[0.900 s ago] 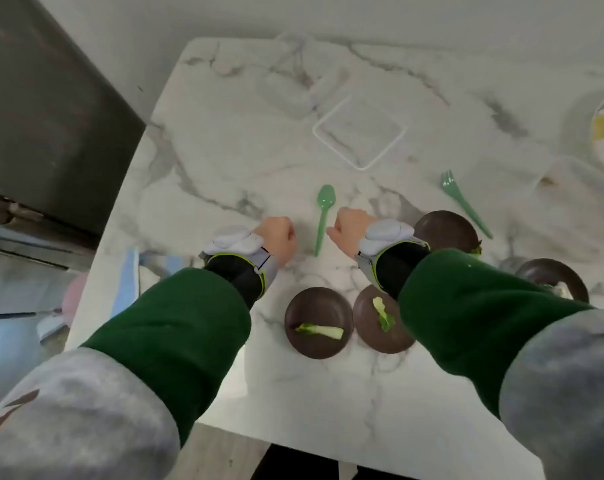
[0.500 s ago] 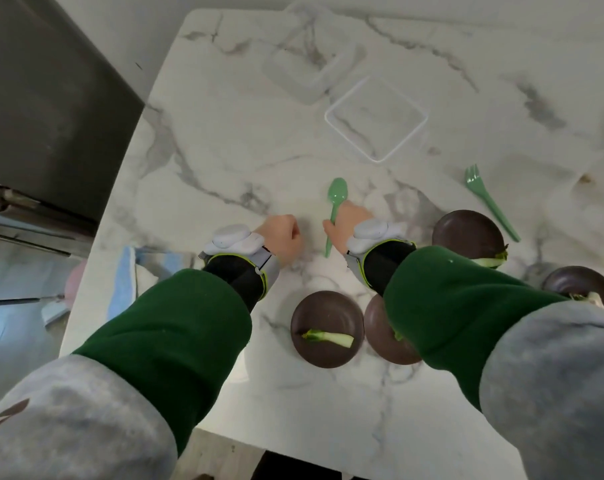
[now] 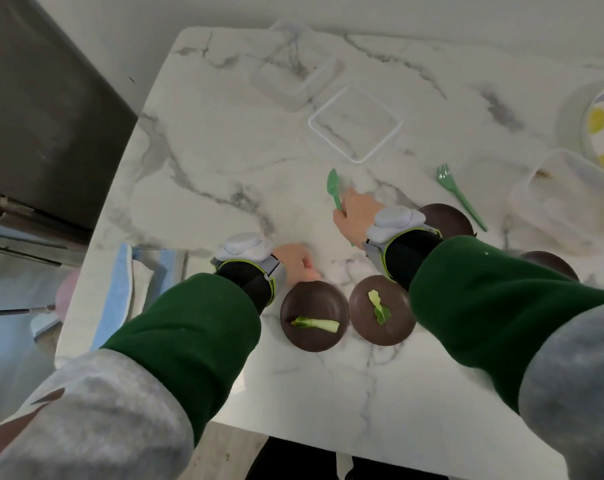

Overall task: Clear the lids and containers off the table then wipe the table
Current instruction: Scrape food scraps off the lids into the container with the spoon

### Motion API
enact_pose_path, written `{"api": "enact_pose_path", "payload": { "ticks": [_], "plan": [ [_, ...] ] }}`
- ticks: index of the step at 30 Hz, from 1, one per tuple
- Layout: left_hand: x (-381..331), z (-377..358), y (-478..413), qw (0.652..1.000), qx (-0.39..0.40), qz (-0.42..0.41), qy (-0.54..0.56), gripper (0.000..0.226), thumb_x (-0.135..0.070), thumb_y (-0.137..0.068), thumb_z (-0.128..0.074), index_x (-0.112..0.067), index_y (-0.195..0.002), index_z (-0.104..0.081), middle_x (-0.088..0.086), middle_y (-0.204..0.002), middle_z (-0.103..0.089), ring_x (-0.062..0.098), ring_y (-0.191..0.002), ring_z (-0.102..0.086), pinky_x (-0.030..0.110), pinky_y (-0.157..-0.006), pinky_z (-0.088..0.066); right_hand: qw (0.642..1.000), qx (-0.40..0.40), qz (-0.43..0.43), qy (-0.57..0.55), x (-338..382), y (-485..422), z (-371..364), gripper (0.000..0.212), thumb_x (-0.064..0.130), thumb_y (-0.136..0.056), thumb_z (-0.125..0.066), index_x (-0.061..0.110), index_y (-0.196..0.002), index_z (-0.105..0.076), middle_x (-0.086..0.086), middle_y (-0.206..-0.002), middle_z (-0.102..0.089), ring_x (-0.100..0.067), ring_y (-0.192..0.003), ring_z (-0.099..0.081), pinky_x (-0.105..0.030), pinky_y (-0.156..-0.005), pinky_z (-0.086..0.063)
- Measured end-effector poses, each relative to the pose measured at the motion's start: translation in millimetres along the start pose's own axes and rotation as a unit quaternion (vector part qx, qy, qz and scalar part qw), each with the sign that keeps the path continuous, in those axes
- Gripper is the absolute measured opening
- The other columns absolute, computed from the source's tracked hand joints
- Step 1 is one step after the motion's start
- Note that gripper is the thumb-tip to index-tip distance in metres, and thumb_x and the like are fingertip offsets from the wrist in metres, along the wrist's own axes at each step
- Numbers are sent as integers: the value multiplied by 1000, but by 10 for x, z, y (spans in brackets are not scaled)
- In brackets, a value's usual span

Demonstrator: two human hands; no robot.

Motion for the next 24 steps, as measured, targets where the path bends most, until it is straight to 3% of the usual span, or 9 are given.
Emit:
{"api": "enact_pose_path", "payload": {
  "ticks": [3,8,13,16,19,21,24],
  "plan": [
    [28,-109,15,1000,-19,10,-9,32,-26,-94,-56,-5,-118,-60,11,-121,-61,26,-114,-56,29,-93,-42,1000,1,11,-9,-64,98,-6,24,30,-94,-39,9,-103,-45,-6,-85,-51,-29,-70,-49,-32,-63,-32],
    [19,-217,4,999,-31,29,-26,32,-20,-100,-45,-5,-126,-55,13,-132,-55,26,-124,-50,26,-98,-35,999,-10,29,-14,-181,218,-23,18,30,-94,-39,13,-89,-35,-2,-74,-46,-27,-65,-47,-30,-55,-30],
    [13,-48,76,998,-42,41,-31,34,-17,-102,-39,-2,-130,-51,16,-135,-52,27,-125,-49,28,-99,-36,999,-12,26,-23,-223,277,90,16,28,-96,-38,13,-90,-35,4,-65,-39,-16,-53,-40,-27,-47,-19],
    [-25,178,144,995,-92,44,-12,34,-17,-102,-39,-4,-131,-51,16,-134,-52,30,-123,-50,29,-97,-38,999,-25,34,-30,-209,319,207,14,27,-96,-38,14,-91,-34,4,-67,-40,-23,-60,-44,-27,-48,-21],
    [-135,345,173,989,-137,30,36,33,-16,-102,-38,-2,-128,-52,17,-117,-54,29,-96,-54,35,-89,-47,998,-51,35,-32,-206,345,389,14,28,-95,-39,15,-90,-37,-4,-80,-51,-27,-72,-49,-30,-61,-34],
    [-245,410,176,985,-160,22,54,31,-17,-102,-37,-3,-126,-51,18,-114,-55,23,-89,-49,34,-84,-48,997,-61,28,-34,-240,367,490,16,31,-94,-38,15,-89,-38,-4,-81,-53,-28,-70,-50,-32,-62,-36],
    [-458,456,158,982,-174,8,69,30,-17,-102,-36,-3,-125,-51,19,-127,-55,32,-102,-58,35,-94,-46,996,-67,30,-48,-344,407,602,17,32,-94,-38,16,-89,-38,-1,-75,-51,-25,-64,-51,-31,-60,-36]
  ]
}}
Point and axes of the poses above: each hand's wrist, its own y-axis away from the middle knuckle, its own z-axis out of the back of the hand, x = y × z, the point moved 5 cm from there along -y, towards the middle knuckle
